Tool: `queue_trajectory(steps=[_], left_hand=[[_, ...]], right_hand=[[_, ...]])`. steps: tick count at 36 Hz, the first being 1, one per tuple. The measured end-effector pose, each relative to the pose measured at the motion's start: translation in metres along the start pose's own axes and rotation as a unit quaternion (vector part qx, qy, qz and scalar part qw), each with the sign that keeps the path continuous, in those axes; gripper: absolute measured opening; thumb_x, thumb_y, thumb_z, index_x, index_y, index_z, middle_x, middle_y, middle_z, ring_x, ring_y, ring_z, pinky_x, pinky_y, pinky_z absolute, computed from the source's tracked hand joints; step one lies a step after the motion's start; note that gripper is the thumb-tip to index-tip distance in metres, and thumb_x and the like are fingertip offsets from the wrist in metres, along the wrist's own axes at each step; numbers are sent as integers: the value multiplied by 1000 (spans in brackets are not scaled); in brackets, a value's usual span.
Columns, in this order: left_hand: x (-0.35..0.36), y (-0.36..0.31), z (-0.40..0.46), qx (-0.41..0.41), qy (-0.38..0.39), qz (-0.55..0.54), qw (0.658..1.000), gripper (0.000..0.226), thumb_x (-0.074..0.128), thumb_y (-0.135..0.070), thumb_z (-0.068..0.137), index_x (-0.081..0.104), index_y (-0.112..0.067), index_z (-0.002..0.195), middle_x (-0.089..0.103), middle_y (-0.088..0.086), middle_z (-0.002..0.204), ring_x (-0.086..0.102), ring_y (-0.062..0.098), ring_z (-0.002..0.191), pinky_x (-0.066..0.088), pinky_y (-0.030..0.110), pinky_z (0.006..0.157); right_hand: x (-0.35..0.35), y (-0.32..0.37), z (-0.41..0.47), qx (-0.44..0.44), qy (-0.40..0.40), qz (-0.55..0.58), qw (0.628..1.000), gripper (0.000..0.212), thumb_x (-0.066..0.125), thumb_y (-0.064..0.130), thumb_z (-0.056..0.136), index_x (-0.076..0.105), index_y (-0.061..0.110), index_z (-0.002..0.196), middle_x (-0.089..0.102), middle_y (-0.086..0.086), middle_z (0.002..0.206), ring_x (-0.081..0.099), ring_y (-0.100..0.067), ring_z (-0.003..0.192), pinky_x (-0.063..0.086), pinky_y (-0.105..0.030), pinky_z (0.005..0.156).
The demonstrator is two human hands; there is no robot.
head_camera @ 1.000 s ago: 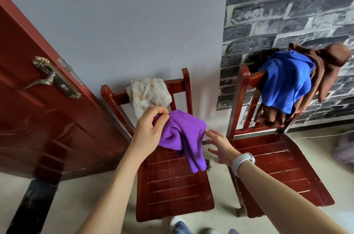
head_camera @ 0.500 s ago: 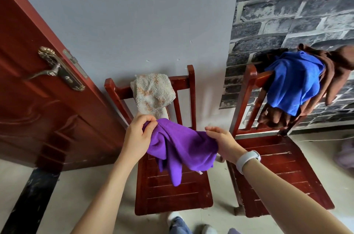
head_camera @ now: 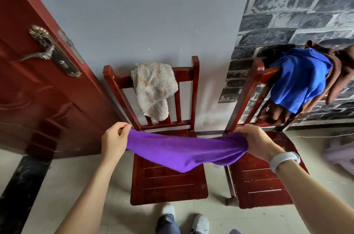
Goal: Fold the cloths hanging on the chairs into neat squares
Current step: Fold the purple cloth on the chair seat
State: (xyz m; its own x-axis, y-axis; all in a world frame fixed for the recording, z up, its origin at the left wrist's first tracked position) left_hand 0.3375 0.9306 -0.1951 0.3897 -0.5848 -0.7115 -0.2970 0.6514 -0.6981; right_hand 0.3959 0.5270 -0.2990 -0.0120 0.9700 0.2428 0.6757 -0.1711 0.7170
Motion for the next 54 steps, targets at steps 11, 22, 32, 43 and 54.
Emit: queue_trajectory(steps=[11, 22, 32, 43, 54], left_hand=[[34, 19, 29, 38, 179, 55, 982, 15, 60, -26, 87, 59, -11, 88, 61, 8, 94, 56, 27, 93, 36, 29, 76], [62, 68, 30, 109, 385, 171, 900, 49, 76, -28, 72, 62, -13, 117, 37, -3, 127, 42, 14, 113, 29, 24, 101], [43, 55, 101, 210, 74, 275, 935, 22, 54, -12, 75, 72, -14, 87, 71, 11, 78, 60, 31, 94, 31, 45, 89], [50, 93, 78, 288, 62, 146, 944, 50, 39, 10, 57, 69, -1, 95, 71, 14, 92, 67, 31, 78, 38, 32, 77], [153, 214, -13, 256, 256, 184, 914, 49, 45, 18, 52, 72, -1, 89, 72, 14, 90, 69, 30, 85, 56, 40, 68]], right_hand=[[25, -28, -4, 30, -51, -349, 935, 33, 38, -11, 86, 68, 1, 89, 63, -8, 80, 54, -15, 64, 45, -13, 48], [51, -27, 2, -72, -121, -355, 924, 30, 52, 1, 79, 63, 5, 107, 63, -7, 87, 56, -17, 77, 48, -22, 76], [90, 24, 26, -200, -248, -554, 769, 22, 56, -1, 78, 66, -1, 98, 53, -17, 107, 47, -31, 106, 38, -31, 91], [109, -8, 25, -232, -256, -597, 724, 8, 56, 12, 86, 60, 8, 92, 60, -8, 97, 60, -35, 75, 47, -38, 62], [58, -196, 75, -24, -147, -649, 746, 15, 54, 14, 85, 59, 10, 99, 57, -8, 110, 60, -38, 90, 43, -39, 68]])
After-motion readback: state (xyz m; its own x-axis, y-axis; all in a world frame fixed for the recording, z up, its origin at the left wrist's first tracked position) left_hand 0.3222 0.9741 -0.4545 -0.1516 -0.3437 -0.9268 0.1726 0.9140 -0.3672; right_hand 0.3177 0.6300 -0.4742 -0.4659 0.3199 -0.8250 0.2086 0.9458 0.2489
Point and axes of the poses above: each hand's wrist, its own z-axis towards the middle knuckle, its own x-axis out of the palm, y = z × x, the point moved 9 cm from there along z, towards the middle knuckle
